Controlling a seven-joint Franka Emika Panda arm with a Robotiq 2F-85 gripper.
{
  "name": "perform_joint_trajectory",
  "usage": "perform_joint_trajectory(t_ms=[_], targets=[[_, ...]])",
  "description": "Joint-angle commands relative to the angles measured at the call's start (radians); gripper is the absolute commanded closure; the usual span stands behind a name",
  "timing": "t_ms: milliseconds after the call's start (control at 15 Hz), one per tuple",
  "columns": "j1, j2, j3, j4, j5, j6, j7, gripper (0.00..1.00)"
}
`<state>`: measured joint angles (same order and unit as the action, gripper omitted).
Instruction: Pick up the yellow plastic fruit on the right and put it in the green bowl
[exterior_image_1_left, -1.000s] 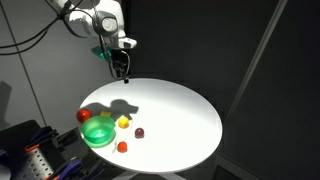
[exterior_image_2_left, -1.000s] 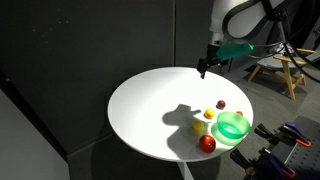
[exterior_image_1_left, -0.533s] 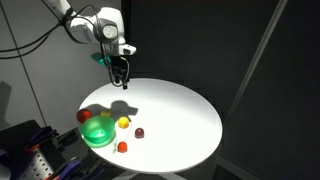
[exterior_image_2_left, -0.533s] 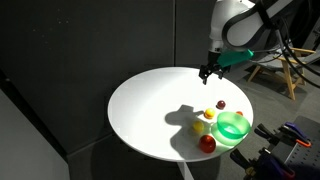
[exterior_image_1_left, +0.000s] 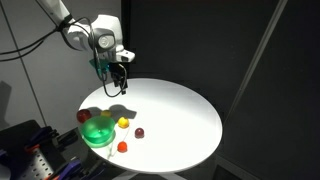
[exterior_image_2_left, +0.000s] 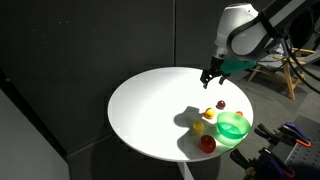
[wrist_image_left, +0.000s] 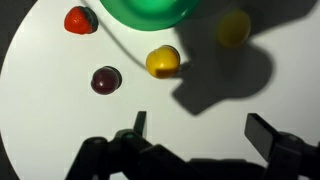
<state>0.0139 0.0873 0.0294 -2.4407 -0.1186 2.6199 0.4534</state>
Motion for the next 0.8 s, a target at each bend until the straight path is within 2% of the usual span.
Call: perform_joint_trajectory(t_ms=[0, 133, 267, 733], targets=[[-0.001, -0.007, -0.006, -0.026, 0.117, 0.042, -0.093, 0.00], [-0.003, 0.004, -0.001, -0.016, 0.192, 0.019, -0.151, 0.00], [-0.002, 0.014, -0.006, -0.005, 0.220, 0.004, -0.178, 0.00], [0.005, 0.044, -0.043, 0.020, 0.095, -0.019, -0.153, 0.00]])
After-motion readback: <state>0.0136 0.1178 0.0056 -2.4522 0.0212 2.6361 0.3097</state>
